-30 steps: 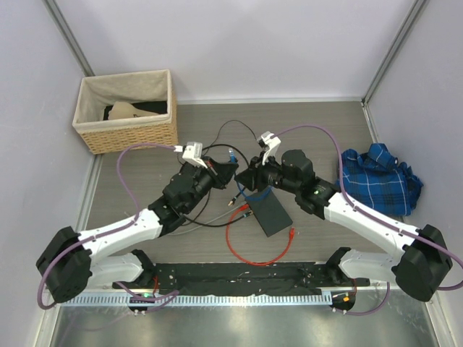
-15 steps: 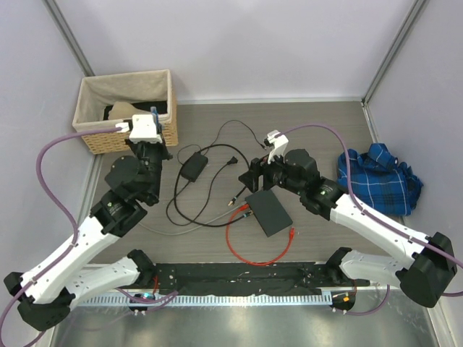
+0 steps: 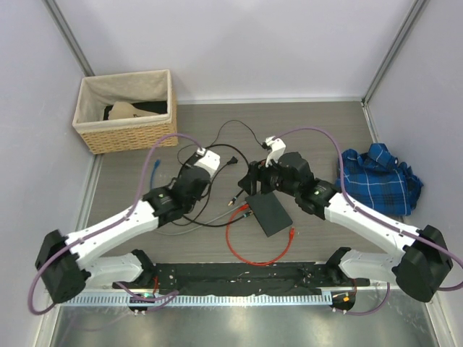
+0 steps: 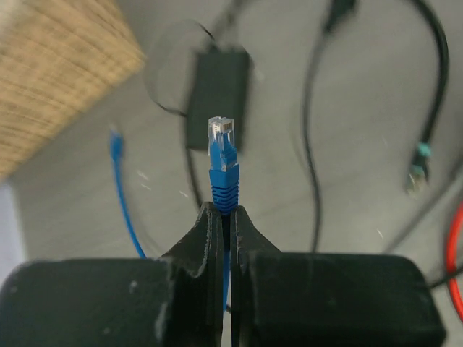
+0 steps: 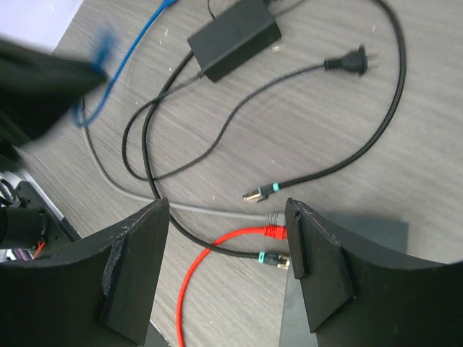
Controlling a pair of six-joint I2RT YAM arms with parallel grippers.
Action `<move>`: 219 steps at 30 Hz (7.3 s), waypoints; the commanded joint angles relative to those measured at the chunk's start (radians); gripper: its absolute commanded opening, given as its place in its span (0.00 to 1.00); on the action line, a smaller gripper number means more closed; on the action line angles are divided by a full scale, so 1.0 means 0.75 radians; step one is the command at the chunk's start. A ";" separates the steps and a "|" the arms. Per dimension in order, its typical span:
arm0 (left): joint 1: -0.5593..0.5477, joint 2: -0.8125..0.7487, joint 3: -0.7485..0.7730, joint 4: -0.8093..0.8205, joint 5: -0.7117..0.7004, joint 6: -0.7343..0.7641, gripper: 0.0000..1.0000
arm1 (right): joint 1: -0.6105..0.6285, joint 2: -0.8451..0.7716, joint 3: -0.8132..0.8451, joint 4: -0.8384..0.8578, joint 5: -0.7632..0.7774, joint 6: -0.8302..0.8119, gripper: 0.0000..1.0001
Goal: Insert the plug into the switch port
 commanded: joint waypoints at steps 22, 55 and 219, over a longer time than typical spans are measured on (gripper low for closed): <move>-0.156 0.125 -0.092 0.153 0.352 -0.311 0.00 | 0.007 0.385 -0.125 0.706 -0.164 0.621 0.69; 0.075 -0.290 -0.146 0.257 0.981 -0.425 0.69 | -0.030 0.215 -0.438 1.173 -0.346 0.542 0.01; -0.224 0.286 -0.330 0.934 0.970 -0.319 0.05 | -0.120 -0.208 -0.704 0.567 -0.189 1.102 0.01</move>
